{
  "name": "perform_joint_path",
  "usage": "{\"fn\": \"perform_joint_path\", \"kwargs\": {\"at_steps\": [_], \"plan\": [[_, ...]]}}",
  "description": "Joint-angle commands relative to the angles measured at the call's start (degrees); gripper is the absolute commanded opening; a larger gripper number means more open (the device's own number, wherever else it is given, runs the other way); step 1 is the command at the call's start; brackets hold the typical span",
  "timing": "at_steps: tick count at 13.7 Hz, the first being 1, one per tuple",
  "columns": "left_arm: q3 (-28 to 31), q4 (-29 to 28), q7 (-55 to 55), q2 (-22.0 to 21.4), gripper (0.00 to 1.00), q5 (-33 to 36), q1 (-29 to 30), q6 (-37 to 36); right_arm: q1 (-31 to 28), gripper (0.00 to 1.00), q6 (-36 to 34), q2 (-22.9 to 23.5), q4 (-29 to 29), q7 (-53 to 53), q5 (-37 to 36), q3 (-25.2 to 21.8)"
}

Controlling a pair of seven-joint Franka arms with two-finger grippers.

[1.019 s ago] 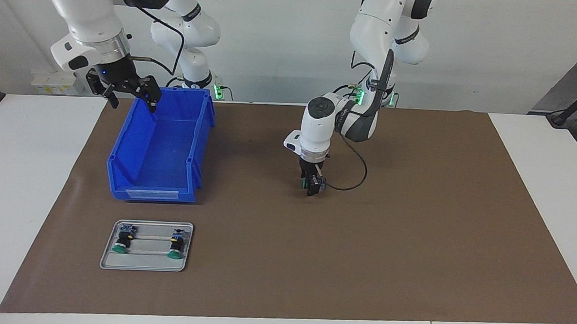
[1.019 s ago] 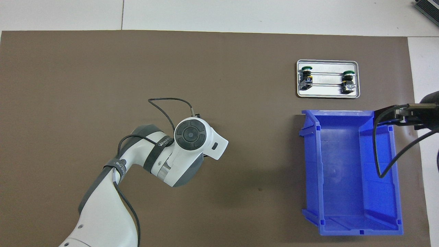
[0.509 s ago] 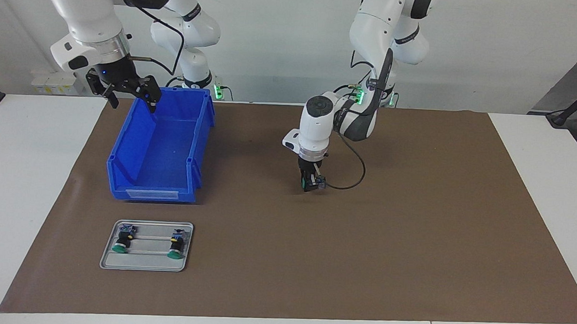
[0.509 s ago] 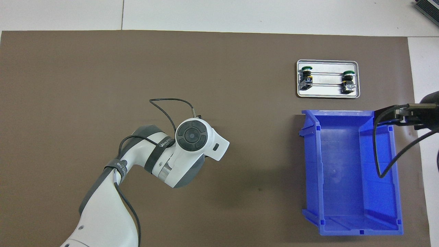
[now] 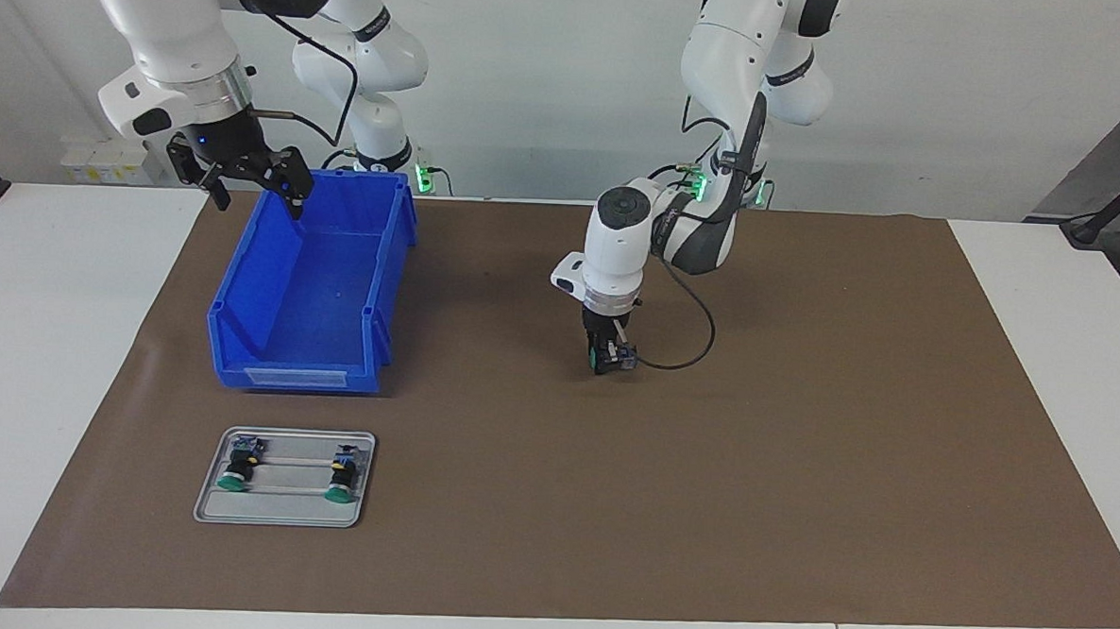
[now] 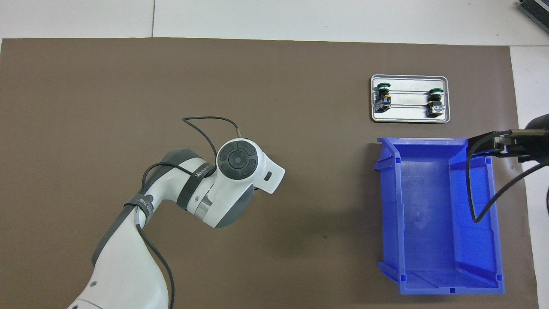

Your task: Place and press button with both arms

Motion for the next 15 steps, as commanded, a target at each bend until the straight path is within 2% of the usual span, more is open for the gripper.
{"fn": "perform_joint_path", "kwargs": {"at_steps": [1, 3, 6, 11, 15], "plan": [[0.1, 3.8, -1.3, -1.0, 0.24, 1.2, 2.5, -4.1, -0.5, 1.0, 0.1, -1.3, -1.2, 0.5, 0.6, 0.4], [0.0, 3.5, -1.1, -4.2, 0.24, 0.7, 5.6, -5.7, -0.5, 1.0, 0.1, -1.3, -1.2, 0.6, 0.6, 0.4], [-0.1, 1.9, 0.0, -8.3, 0.27, -8.1, 10.7, -4.9, -0.5, 1.0, 0.1, -1.3, -1.2, 0.6, 0.6, 0.4], [-0.1, -3.3, 15.5, -13.1, 0.32, -22.7, 18.0, -4.8, -0.5, 1.0, 0.1, -1.3, -1.2, 0.6, 0.6, 0.4], [-0.1, -8.7, 32.1, -15.3, 0.31, -37.0, 24.7, -2.5, -0.5, 1.0, 0.1, -1.3, -1.2, 0.6, 0.6, 0.4]]}}
